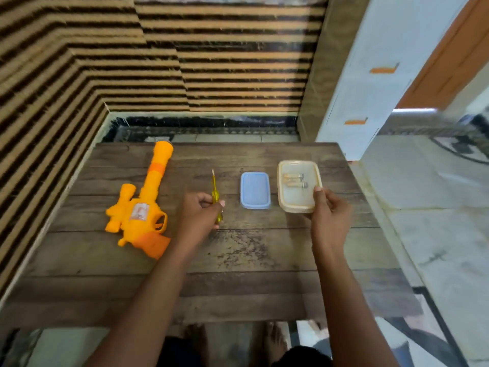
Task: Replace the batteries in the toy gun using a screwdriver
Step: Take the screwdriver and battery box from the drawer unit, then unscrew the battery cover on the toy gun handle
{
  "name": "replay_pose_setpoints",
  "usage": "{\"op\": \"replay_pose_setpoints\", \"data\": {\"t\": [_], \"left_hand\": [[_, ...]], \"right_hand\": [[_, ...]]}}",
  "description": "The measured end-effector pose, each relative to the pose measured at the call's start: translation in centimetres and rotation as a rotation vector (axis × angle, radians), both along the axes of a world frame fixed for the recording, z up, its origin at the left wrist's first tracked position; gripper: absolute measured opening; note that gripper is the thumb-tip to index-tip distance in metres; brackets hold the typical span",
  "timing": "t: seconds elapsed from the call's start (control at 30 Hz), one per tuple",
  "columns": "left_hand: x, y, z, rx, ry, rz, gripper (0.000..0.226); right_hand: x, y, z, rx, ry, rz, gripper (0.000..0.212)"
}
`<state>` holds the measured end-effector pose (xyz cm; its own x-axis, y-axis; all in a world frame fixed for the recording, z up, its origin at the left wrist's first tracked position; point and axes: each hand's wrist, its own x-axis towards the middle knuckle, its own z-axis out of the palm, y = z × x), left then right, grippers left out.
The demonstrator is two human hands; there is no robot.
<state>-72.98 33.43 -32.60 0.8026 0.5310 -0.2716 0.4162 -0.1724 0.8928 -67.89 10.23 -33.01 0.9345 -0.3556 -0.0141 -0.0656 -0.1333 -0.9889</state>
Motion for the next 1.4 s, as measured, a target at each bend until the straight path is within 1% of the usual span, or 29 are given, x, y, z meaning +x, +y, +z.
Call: {"op": "replay_pose_setpoints", "data": {"t": [0.1,0.2,0.3,0.43,0.53,0.67,0.7,0.73,0.77,0.8,0.83,0.9,0.97,1.07,1.13,1.23,1.27,1.33,1.4], "left_hand": [[-2.3,-0.9,-0.8,0.104,0.104,-0.065,0.023],[-3.1,-1.7,-1.2,0.279,0.110,-0.175,0.035],[-2.6,-1.8,-1.9,0.350,0.099,-0.229,0.046],[-1.7,-1.4,-2.9,0.382,0.119,-0.232,0.043],[-2.1,-1.9,-2.3,0.386,0.063,-0.192,0.045],[-3.4,-2.6,-1.8,0.302,-0.021,-0.112,0.028],[-4.0,-2.8,-1.5,0.279,-0.049,-0.096,0.022],[-4.7,-3.1,-0.8,0.267,-0.085,-0.085,0.017],[-5.4,-3.3,-0.2,0.257,-0.123,-0.085,0.012],[-6.0,-3.4,0.5,0.252,-0.162,-0.091,0.011],[-6.6,-3.5,1.1,0.249,-0.198,-0.094,0.015],[-7.4,-3.2,1.5,0.268,-0.244,-0.096,0.021],[-8.0,-2.8,1.7,0.292,-0.275,-0.104,0.019],[-8.5,-1.7,1.8,0.289,-0.305,-0.075,0.018],[-8.7,-1.0,2.0,0.259,-0.302,-0.088,0.016],[-8.7,0.4,2.6,0.147,-0.315,-0.080,0.017],[-8.7,0.9,2.7,0.149,-0.335,-0.039,0.014],[-8.6,2.6,2.3,0.219,-0.357,0.113,0.008],[-9.0,4.2,1.9,0.318,-0.327,0.285,0.008]], "right_hand": [[-2.1,-1.0,1.2,-0.132,0.043,0.013,0.027],[-3.0,-1.9,2.2,-0.211,0.090,0.035,0.032],[-2.7,-2.0,2.4,-0.284,0.132,0.063,0.037],[-1.2,-2.3,1.8,-0.363,0.221,0.075,0.037],[-0.5,-2.5,0.8,-0.389,0.227,0.067,0.035],[-1.4,-2.4,0.2,-0.533,0.207,0.032,0.037],[-2.0,-2.3,0.1,-0.581,0.151,0.026,0.039],[-2.6,-2.0,0.2,-0.616,0.033,0.029,0.041],[-3.4,-1.8,0.3,-0.643,-0.143,0.053,0.042],[-4.1,-1.2,0.5,-0.667,-0.325,0.111,0.044],[-4.8,-0.5,0.8,-0.699,-0.476,0.205,0.047],[-6.0,1.8,1.3,-0.758,-0.641,0.436,0.055],[-6.4,4.4,1.6,-0.820,-0.694,0.622,0.056],[-6.5,7.5,1.4,-0.873,-0.716,0.748,0.045],[-6.0,8.5,1.2,-0.870,-0.742,0.759,0.038],[-4.9,10.0,1.0,-0.850,-0.780,0.725,0.031],[-4.7,10.3,0.9,-0.842,-0.783,0.694,0.028],[-4.3,11.2,0.1,-0.822,-0.752,0.639,0.025],[-4.6,11.4,-0.4,-0.755,-0.692,0.603,0.029]]}}
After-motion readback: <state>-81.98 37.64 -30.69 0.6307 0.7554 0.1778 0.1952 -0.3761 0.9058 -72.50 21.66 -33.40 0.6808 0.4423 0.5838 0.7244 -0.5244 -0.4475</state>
